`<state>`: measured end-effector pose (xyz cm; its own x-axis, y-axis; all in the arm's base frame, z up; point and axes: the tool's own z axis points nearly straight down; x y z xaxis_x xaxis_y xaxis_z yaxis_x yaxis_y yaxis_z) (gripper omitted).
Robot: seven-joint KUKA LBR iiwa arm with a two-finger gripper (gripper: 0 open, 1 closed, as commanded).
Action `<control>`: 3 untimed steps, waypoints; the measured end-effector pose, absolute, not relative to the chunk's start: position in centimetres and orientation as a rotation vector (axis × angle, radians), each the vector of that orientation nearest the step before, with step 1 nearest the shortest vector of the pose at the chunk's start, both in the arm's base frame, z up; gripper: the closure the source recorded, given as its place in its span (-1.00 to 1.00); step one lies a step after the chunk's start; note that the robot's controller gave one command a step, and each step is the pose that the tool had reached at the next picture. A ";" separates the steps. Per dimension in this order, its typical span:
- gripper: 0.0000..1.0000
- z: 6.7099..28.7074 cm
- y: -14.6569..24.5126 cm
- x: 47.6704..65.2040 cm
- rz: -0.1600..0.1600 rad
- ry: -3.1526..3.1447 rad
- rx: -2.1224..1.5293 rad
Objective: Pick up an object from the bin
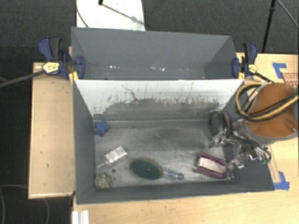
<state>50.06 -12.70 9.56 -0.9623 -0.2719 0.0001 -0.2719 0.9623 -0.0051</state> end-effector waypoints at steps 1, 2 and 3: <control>-1.00 8.3 -13.0 48.3 -0.024 3.136 0.001; -1.00 8.3 -12.4 48.3 -0.026 3.131 -0.086; 1.00 8.2 -12.2 48.0 -0.019 3.141 -0.096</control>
Offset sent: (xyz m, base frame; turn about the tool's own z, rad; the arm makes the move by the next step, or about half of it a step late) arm -0.0223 0.0080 -0.0256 0.2733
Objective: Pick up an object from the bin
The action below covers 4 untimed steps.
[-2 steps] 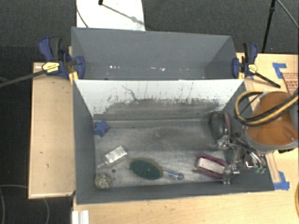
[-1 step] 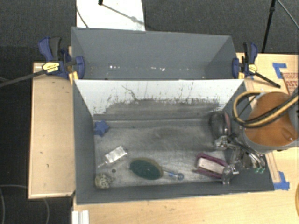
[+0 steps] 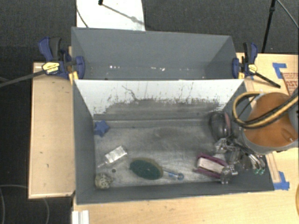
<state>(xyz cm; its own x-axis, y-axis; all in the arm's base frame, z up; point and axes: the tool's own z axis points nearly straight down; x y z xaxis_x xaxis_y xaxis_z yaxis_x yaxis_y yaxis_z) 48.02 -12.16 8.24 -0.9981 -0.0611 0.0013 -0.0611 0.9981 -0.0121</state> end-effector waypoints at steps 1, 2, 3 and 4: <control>-1.00 8.2 -12.0 48.3 0.018 -3.151 0.097; 1.00 8.3 -11.9 48.1 0.014 -3.142 0.103; -1.00 8.2 -11.6 48.7 0.012 -3.166 0.108; 1.00 8.3 -11.9 48.2 0.013 -3.144 0.112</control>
Offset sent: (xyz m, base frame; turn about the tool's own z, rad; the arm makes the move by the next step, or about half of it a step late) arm 0.0000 0.0000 0.0000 0.0000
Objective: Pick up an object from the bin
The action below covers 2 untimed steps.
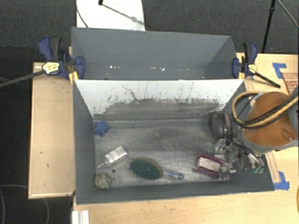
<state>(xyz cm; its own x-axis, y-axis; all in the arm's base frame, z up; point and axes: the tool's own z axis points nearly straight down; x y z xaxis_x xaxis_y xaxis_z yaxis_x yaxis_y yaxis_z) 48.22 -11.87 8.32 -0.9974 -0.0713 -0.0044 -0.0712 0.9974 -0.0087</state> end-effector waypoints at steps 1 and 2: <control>1.00 18.5 -9.4 48.6 -0.003 3.095 -0.489; 1.00 23.4 -9.6 49.4 -0.004 3.095 -0.490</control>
Offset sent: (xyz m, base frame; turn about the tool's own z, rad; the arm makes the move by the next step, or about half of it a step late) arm 0.0016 0.0246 0.0987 -0.2420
